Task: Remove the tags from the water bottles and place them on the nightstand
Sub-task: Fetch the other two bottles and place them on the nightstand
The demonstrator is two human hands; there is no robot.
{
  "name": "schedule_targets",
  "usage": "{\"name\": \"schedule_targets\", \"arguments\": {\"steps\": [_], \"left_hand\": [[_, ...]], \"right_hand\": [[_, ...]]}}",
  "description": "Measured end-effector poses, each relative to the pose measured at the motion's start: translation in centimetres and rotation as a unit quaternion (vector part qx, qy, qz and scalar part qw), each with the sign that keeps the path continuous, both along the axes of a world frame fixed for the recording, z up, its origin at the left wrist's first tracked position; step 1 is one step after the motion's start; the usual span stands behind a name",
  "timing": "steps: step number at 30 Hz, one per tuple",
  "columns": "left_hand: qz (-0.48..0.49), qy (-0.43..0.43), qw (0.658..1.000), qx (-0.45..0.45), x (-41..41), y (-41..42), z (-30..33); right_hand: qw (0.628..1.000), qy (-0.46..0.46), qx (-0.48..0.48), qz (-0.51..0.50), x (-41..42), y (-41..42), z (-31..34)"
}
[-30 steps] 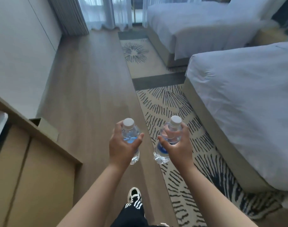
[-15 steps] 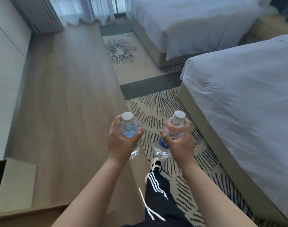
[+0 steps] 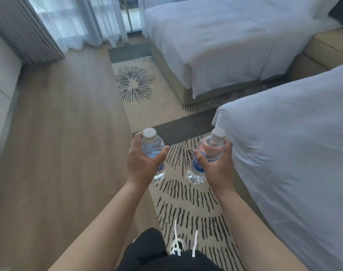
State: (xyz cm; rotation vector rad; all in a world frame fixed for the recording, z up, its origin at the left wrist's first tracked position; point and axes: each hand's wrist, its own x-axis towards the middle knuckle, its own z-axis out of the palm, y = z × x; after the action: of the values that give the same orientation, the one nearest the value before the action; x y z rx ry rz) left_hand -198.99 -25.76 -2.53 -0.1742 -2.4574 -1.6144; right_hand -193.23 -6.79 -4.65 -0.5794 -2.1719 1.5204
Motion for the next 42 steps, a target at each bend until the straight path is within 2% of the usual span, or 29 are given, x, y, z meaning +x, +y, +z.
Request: {"name": "schedule_targets", "arguments": {"steps": [8, 13, 19, 25, 34, 42], "left_hand": [[-0.022, -0.017, 1.000, 0.009, -17.1, 7.5, -1.1], [-0.038, -0.018, 0.999, 0.024, -31.7, 12.2, -1.8], [-0.073, -0.014, 0.997, 0.003, -49.0, 18.7, 0.3], [-0.143, -0.053, 0.988, 0.010, -61.0, 27.4, 1.3], [-0.247, -0.062, 0.967, 0.001, -76.2, 47.4, -1.3], [-0.340, -0.057, 0.939, -0.015, -86.0, 67.2, -0.7]], "right_hand": [[0.999, -0.004, 0.010, -0.051, -15.1, 7.6, -1.5], [0.998, -0.007, 0.023, -0.055, -28.5, 12.1, -3.1], [0.997, -0.001, 0.003, -0.078, -45.0, 18.1, -1.4], [0.991, 0.006, -0.008, -0.136, -55.0, 25.5, -0.4], [0.970, 0.023, 0.002, -0.243, -67.8, 42.5, -2.9], [0.943, 0.016, 0.021, -0.330, -76.3, 58.7, -1.0]]}}
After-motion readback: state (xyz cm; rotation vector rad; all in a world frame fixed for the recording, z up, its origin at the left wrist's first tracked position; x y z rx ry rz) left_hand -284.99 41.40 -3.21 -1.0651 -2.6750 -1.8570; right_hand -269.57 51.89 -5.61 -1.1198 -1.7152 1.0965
